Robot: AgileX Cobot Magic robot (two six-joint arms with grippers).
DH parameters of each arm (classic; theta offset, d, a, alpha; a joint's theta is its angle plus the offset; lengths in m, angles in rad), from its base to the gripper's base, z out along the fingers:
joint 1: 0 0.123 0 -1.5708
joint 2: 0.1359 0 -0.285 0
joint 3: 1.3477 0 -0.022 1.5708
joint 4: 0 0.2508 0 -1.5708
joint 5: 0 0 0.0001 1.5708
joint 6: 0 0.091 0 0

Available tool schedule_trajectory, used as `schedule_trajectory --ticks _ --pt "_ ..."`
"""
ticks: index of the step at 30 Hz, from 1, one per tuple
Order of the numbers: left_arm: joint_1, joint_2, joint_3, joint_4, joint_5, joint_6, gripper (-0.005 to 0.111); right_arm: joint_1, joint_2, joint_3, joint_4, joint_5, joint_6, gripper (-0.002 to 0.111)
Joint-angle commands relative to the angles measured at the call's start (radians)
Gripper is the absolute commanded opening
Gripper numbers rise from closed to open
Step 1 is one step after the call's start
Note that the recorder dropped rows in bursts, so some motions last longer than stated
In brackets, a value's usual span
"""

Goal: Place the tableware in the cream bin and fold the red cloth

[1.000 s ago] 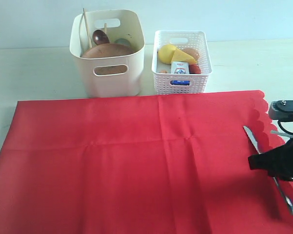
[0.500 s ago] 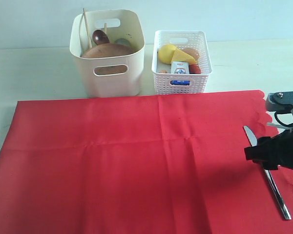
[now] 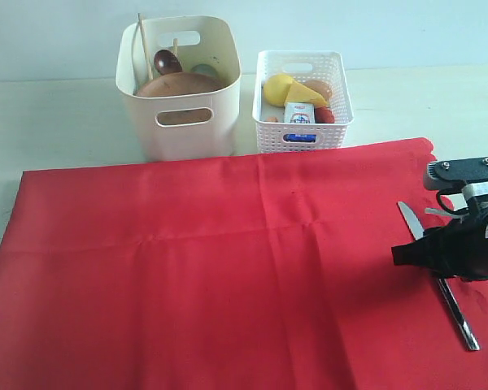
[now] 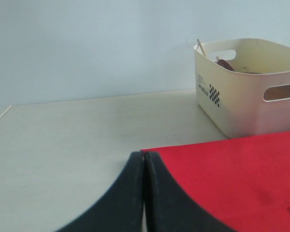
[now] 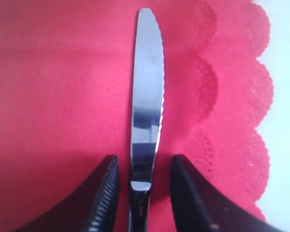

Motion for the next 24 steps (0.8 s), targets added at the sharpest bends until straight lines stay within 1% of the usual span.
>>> schedule_trajectory --ticks 1,3,8,18,21,23,24 --pt "-0.006 -0.006 -0.001 0.004 -0.007 -0.005 0.000 -0.004 0.032 0.010 0.000 0.058 -0.018 0.012" --pt "-0.006 -0.006 -0.001 0.004 -0.007 -0.005 0.000 -0.004 0.025 0.010 0.000 0.066 -0.018 0.000" --pt "-0.006 -0.006 -0.001 0.004 -0.007 -0.005 0.000 -0.004 -0.053 0.010 0.000 0.110 -0.015 0.000" --pt "-0.006 -0.006 -0.001 0.004 -0.007 -0.005 0.000 -0.004 -0.428 0.002 0.000 0.176 -0.015 0.000" --pt "-0.006 -0.006 -0.001 0.004 -0.007 -0.005 0.000 -0.004 -0.492 -0.054 0.056 0.172 -0.015 0.000" --pt "-0.006 -0.006 -0.001 0.004 -0.007 -0.005 0.000 0.020 -0.477 -0.120 0.070 0.145 -0.017 0.000" --pt "-0.006 -0.006 -0.001 0.004 -0.007 -0.005 0.000 0.046 -0.452 -0.164 0.071 0.116 -0.024 0.000"
